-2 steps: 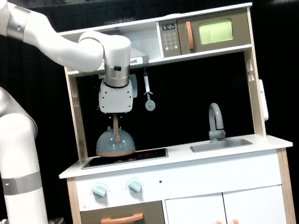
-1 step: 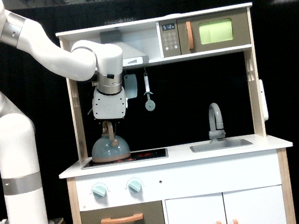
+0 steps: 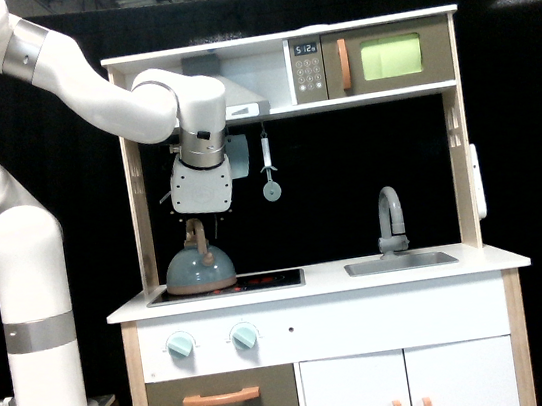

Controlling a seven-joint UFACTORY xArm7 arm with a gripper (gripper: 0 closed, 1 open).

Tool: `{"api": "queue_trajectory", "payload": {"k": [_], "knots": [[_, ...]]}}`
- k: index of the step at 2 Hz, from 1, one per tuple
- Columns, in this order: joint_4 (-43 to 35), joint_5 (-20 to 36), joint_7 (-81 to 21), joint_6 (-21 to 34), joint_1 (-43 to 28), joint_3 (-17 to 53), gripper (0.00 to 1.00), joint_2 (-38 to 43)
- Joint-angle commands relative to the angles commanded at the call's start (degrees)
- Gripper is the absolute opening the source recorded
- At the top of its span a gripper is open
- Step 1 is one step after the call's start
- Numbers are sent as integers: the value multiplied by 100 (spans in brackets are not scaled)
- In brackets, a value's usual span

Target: Place the teapot on the stove

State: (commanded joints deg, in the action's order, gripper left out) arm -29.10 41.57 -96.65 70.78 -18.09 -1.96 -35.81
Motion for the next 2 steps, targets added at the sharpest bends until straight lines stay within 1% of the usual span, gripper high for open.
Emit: {"api": "queue_trajectory", "payload": {"k": [1, 2], "knots": [[-651, -928, 4, 1232, 240, 983, 100, -331], [-1578, -1279, -244, 1620, 125, 1628, 100, 386]]}}
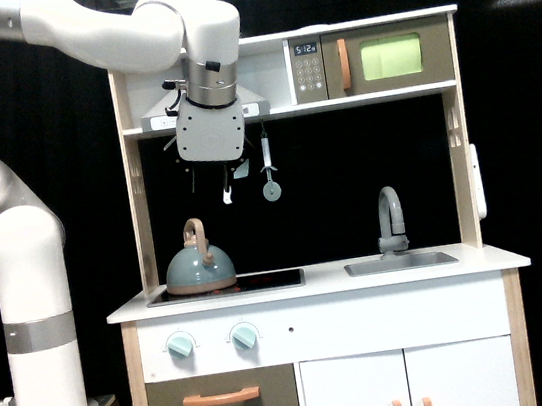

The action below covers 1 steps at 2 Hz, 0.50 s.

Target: Place the teapot on the stove

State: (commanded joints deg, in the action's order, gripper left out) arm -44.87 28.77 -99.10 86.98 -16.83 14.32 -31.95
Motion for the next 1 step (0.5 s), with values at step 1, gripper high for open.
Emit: {"api": "queue_trajectory", "payload": {"k": [1], "knots": [[-188, -92, -86, 88, -52, 195, 100, 150]]}}
